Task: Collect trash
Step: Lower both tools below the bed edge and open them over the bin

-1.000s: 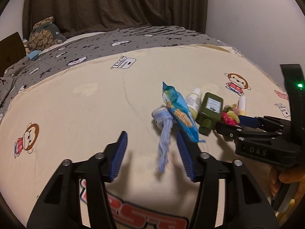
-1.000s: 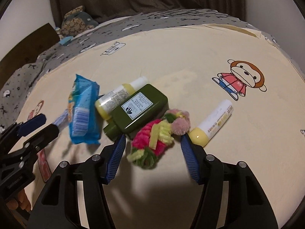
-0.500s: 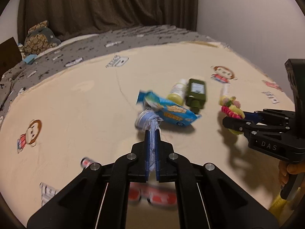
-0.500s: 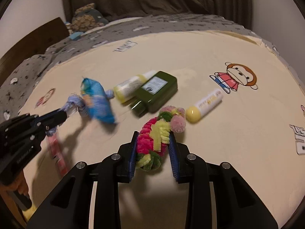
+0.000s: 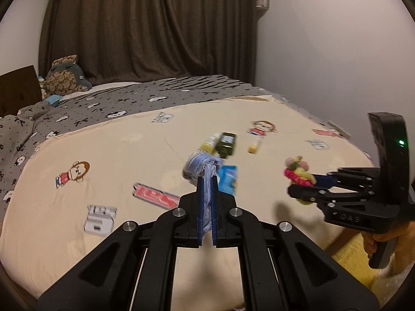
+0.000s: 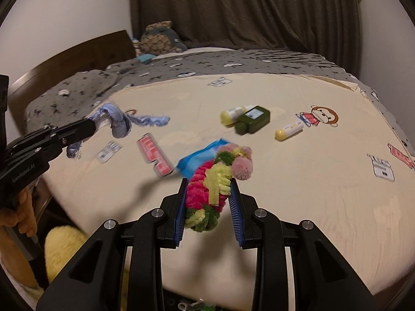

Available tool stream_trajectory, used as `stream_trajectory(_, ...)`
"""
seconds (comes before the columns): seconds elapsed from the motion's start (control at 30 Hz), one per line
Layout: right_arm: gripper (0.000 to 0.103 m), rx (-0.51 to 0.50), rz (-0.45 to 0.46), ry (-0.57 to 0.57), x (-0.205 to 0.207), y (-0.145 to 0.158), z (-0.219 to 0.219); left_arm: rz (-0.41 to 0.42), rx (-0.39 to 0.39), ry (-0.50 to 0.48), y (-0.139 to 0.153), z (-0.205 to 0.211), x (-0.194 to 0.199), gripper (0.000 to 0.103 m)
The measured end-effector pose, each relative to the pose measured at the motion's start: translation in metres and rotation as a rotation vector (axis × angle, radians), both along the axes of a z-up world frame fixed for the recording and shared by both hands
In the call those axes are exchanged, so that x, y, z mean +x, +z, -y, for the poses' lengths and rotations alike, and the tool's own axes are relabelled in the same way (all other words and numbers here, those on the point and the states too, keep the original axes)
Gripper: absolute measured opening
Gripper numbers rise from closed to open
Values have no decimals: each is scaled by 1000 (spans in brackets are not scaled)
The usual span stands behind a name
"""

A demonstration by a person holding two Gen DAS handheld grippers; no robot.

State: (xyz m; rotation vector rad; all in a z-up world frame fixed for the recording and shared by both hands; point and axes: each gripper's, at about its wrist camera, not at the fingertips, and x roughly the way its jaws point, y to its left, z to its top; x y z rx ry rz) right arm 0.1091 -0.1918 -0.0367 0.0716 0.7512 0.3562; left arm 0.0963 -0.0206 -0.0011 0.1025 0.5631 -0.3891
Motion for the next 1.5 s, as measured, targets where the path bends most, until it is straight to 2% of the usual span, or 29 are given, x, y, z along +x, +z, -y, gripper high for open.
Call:
stream_trajectory(0.13, 31, -8, 5, 23, -34, -2, -3, -9, 5, -36, -8, 1, -41, 3)
stream_trajectory(0.3, 31, 12, -25, 38, -67, -13, -2, -69, 13, -72, -31, 3, -79, 3)
stream_trajectory(0.47, 31, -2, -51, 46, -99, -27, -4, -144, 11, -108, -57, 1, -104, 3)
stream_trajectory(0.6, 31, -41, -98, 42, -118, -45, -6, -237, -4, -157, -83, 0, -120, 3)
stream_trajectory(0.77, 31, -34, -197, 45, -125, -76, -5, -332, 9, -187, -112, 4, -126, 3)
stream_trajectory(1.07, 31, -7, -391, 72, -121, -133, -14, -526, 60, -192, -182, 8, -110, 3)
stream_trajectory(1.23, 31, -41, -471, 57, -118, -167, -20, -634, 110, -209, -222, 16, -103, 3)
stream_trajectory(1.37, 31, -47, -536, 45, -118, -192, -22, -681, 122, -207, -240, 19, -97, 3)
stream_trajectory(1.5, 32, -46, -568, 41, -118, -201, -24, -711, 129, -202, -251, 19, -92, 3)
